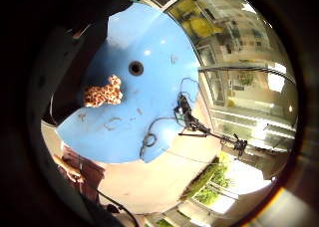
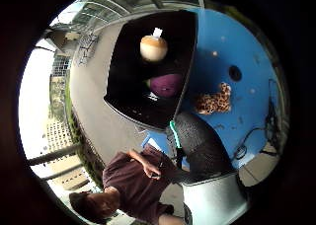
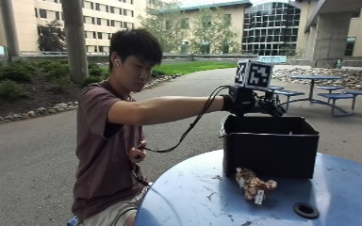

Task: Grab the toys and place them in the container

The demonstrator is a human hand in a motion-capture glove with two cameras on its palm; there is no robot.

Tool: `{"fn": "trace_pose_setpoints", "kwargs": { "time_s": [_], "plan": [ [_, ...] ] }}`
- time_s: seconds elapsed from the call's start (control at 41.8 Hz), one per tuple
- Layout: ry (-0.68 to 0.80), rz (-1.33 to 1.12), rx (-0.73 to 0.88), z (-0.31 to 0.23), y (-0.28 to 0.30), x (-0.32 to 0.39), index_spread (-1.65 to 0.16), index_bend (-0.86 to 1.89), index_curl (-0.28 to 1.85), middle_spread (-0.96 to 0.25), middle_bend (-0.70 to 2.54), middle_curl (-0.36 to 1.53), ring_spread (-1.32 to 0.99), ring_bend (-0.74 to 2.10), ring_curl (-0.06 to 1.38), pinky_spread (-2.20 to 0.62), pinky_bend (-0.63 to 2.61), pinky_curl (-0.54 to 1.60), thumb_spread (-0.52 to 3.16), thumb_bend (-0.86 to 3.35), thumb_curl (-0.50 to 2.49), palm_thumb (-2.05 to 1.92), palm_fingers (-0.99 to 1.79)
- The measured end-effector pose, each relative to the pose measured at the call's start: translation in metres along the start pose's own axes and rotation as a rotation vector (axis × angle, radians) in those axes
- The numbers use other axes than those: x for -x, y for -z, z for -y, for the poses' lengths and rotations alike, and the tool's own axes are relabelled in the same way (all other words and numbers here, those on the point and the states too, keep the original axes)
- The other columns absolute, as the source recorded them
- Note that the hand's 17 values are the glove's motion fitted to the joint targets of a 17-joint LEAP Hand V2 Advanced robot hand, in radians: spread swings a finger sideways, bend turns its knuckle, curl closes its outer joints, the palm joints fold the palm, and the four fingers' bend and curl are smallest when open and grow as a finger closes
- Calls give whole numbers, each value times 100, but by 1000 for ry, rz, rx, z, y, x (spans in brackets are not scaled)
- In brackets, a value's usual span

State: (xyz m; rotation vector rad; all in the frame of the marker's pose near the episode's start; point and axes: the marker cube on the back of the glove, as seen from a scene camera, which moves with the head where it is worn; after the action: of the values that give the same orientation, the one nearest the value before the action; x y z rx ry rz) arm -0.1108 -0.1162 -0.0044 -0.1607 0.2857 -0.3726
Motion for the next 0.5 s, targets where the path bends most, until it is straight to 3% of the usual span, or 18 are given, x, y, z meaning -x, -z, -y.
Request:
{"fn": "trace_pose_setpoints", "kwargs": {
  "time_s": [0.192, 0.216, 0.407, 0.503],
  "plan": [
    [-17, 125, 123, 1, -111, -22, -27, 16, 43, -5, 4, 26, -4, 41, 36, 2, 83, 32, 130, 0, 46, 8, -24],
    [-22, 141, 144, 3, -126, -22, -27, 11, 41, -8, 20, 29, -4, 37, 35, 2, 79, 31, 130, 0, 45, 8, -17],
    [-33, 255, 241, 24, -240, -12, -26, 10, 36, -10, 15, 29, -2, 28, 33, 2, 79, 31, 136, 6, 46, 24, -18],
    [-52, 249, 103, 32, -265, -6, -24, 31, 40, -13, 25, 31, -5, 34, 32, -7, 87, 31, 144, 19, 49, 45, 43]
  ]
}}
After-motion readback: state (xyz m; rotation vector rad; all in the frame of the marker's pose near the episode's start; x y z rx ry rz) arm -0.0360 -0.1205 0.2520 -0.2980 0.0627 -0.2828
